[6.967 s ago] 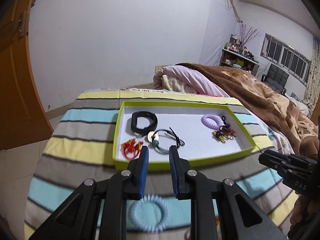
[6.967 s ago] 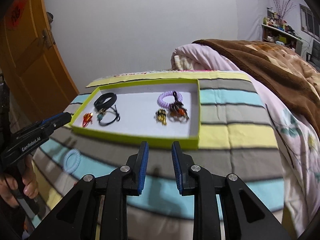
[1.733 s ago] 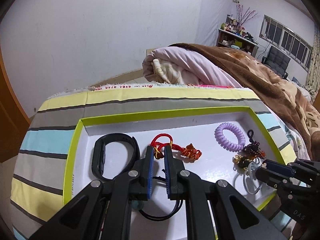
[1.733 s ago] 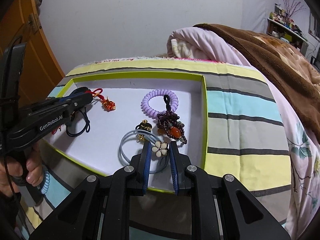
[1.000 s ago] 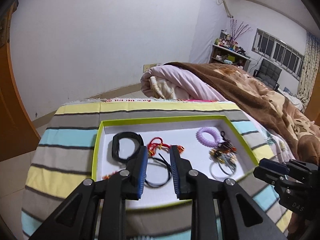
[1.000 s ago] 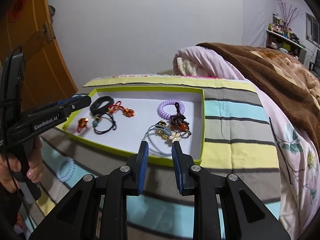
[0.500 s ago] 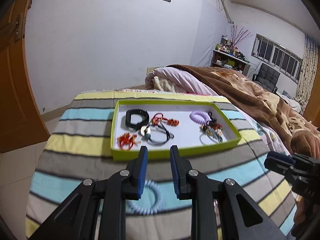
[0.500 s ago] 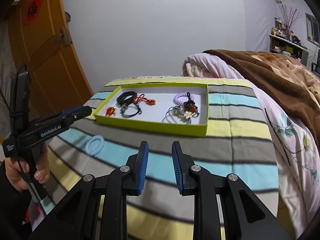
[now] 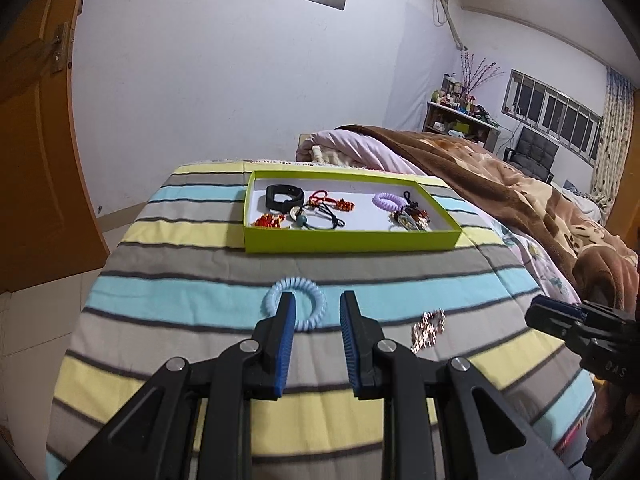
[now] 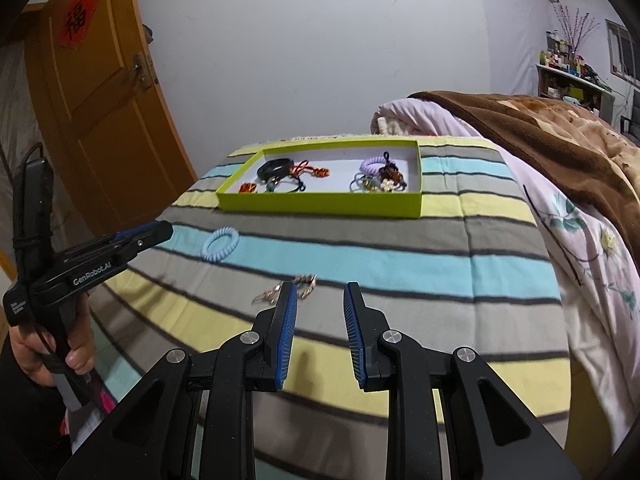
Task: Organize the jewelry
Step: 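Lift both open tools out of the box and move toward the remaining bracelets, then grasp the rose-gold chain bracelet with the right tool while the left tool grasps the blue coil bracelet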
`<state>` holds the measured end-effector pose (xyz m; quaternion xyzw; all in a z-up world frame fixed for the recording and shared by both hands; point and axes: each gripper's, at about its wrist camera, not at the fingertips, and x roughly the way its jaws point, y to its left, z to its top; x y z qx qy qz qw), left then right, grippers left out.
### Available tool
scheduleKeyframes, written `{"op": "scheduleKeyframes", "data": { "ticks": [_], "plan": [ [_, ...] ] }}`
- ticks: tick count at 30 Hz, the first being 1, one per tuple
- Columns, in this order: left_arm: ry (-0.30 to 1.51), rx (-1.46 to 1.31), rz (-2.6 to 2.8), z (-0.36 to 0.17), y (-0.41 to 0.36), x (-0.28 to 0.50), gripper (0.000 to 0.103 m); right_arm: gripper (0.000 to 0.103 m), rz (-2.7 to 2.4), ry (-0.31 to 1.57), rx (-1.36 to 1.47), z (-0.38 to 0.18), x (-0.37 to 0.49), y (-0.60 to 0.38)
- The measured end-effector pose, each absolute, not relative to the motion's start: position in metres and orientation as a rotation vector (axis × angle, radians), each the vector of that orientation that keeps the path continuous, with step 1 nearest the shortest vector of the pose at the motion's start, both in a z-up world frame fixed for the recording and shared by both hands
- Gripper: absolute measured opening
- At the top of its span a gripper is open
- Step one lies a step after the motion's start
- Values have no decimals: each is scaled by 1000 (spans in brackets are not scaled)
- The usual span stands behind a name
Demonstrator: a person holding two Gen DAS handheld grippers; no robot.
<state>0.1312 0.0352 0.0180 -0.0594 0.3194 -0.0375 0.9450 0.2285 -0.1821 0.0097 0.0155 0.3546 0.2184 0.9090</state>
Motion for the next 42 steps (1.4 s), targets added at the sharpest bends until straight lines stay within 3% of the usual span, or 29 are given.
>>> {"op": "scheduleKeyframes", "data": {
  "ticks": [22, 42],
  "plan": [
    [665, -132, -52, 8, 44, 109, 24, 25, 474, 755, 54, 1, 212, -166],
    [774, -112, -31, -13, 58, 190, 24, 25, 399, 862, 112, -28, 268, -135]
  ]
}}
